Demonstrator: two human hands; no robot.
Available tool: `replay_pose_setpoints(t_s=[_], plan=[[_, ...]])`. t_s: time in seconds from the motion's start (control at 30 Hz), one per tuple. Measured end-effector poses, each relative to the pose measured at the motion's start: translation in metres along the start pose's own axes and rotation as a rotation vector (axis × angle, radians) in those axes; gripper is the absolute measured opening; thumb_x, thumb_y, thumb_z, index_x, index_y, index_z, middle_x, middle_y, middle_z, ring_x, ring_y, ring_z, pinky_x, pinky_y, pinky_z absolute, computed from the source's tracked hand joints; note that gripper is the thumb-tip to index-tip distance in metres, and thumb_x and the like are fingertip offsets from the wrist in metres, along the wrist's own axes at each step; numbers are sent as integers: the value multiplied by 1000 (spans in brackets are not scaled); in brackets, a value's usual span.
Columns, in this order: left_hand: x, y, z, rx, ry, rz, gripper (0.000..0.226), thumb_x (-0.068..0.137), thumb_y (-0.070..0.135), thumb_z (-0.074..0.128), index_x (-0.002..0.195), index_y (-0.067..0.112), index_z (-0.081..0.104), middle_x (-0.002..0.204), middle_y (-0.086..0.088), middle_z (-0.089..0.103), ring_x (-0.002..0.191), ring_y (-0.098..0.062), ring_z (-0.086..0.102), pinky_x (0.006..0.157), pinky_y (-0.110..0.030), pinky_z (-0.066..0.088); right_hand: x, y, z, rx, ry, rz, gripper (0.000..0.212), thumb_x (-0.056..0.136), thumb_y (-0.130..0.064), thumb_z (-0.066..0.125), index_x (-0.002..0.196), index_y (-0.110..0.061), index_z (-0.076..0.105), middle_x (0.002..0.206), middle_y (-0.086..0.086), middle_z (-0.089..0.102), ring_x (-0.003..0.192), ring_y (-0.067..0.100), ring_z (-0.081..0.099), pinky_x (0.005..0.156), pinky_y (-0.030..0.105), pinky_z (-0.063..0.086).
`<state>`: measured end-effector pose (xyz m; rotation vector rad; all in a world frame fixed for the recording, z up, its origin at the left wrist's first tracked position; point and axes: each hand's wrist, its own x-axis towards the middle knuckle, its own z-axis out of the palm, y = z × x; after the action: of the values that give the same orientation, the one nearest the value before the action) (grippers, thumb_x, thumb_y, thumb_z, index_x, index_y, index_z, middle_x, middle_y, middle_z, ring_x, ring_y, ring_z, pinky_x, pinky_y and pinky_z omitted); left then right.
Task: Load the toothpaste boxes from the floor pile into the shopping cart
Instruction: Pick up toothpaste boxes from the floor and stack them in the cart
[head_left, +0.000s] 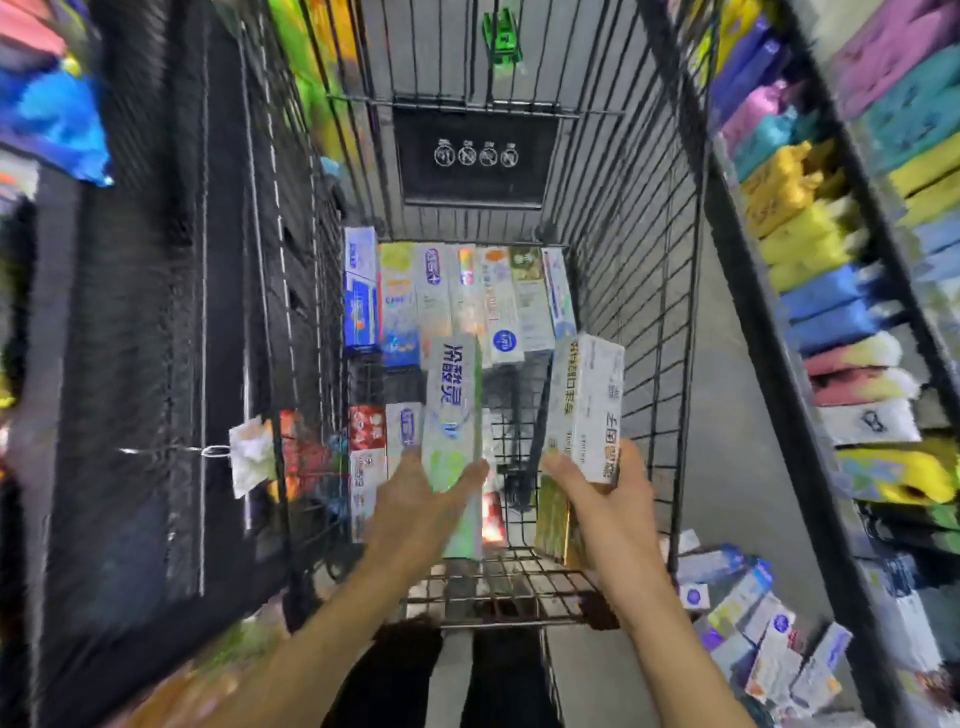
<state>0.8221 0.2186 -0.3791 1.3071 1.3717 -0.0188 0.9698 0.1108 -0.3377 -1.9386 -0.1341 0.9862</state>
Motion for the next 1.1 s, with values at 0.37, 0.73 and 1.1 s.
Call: replay_pose_setpoints(t_s=[0.37,0.73,1.1], plan=[[76,3,86,372,-2,-109,67,93,68,48,121,7,50,84,0,61,75,-16,60,59,-30,39,82,45,-12,-115,-22,85,44,80,-45,81,115,-32,57,102,-8,73,94,13,72,84,51,60],[95,-32,119,869,-89,-119,88,90,81,29,138,9,42,110,-10,66,94,-29,65,73,-36,47,100,74,-9,-210,-14,76,42,87,-33,77,119,-28,51,107,-17,67,84,-14,63,66,9,48],[97,-59,121,759,-155,-190,70,90,77,45,123,15,48,113,-9,66,102,-30,64,84,-40,53,105,84,1,-406,11,97,45,87,-47,72,117,-29,44,106,-9,69,82,4,66,72,32,54]])
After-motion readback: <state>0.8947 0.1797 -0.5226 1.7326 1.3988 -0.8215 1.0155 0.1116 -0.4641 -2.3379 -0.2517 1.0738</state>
